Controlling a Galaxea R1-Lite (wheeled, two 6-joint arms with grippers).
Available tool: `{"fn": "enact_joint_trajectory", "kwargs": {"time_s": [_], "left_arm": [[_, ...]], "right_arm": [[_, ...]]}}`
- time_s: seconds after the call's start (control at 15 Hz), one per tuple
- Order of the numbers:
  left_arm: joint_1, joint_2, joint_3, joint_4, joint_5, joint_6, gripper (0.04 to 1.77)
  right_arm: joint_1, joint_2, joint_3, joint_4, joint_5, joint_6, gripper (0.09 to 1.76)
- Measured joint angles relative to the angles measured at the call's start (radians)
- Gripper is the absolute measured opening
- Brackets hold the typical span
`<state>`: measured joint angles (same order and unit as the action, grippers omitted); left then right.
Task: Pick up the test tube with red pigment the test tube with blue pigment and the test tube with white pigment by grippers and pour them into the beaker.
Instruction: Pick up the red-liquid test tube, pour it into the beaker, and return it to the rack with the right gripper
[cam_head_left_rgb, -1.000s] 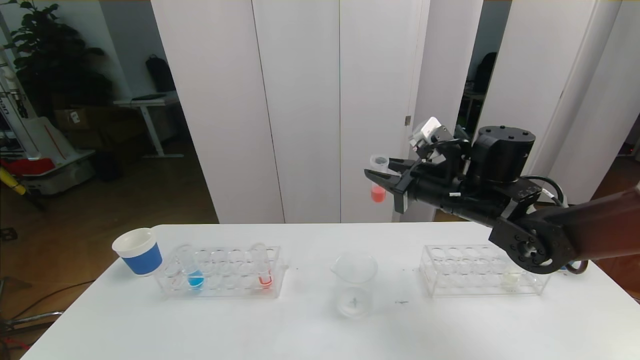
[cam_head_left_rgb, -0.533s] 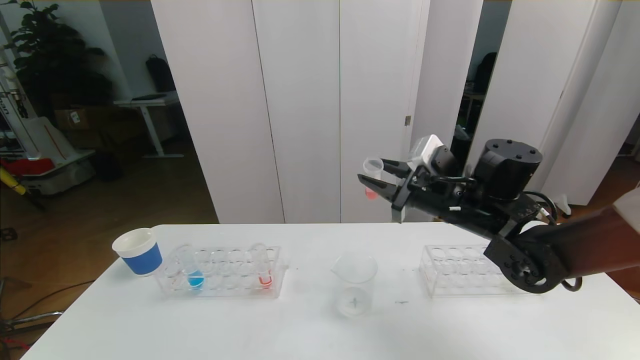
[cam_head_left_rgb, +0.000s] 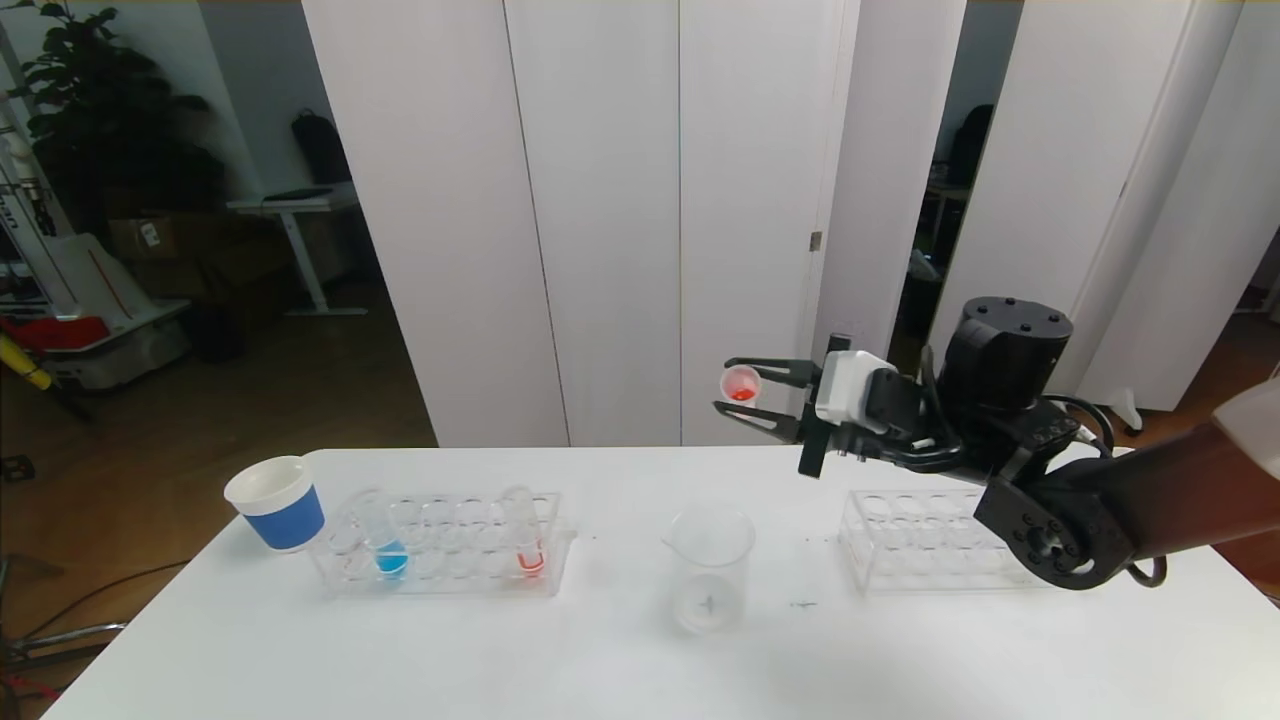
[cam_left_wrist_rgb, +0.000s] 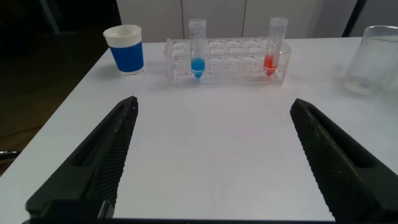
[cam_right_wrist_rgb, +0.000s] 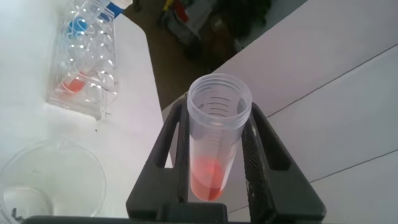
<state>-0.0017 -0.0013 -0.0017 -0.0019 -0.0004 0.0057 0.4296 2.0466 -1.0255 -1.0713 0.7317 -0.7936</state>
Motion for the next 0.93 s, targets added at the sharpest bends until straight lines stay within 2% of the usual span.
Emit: {"fn": "enact_joint_trajectory", "kwargs": {"time_s": [0.33, 0.93], "left_arm": [[0.000, 0.000, 0.000, 0.000, 0.000, 0.000, 1.75], [0.000, 0.000, 0.000, 0.000, 0.000, 0.000, 1.75]], "right_arm": [[-0.017, 0.008, -0.015, 0.053, 0.065, -0.219, 0.58], [-0.021, 0.041, -0.053, 0.084, 0.066, -0.498, 0.58]]}}
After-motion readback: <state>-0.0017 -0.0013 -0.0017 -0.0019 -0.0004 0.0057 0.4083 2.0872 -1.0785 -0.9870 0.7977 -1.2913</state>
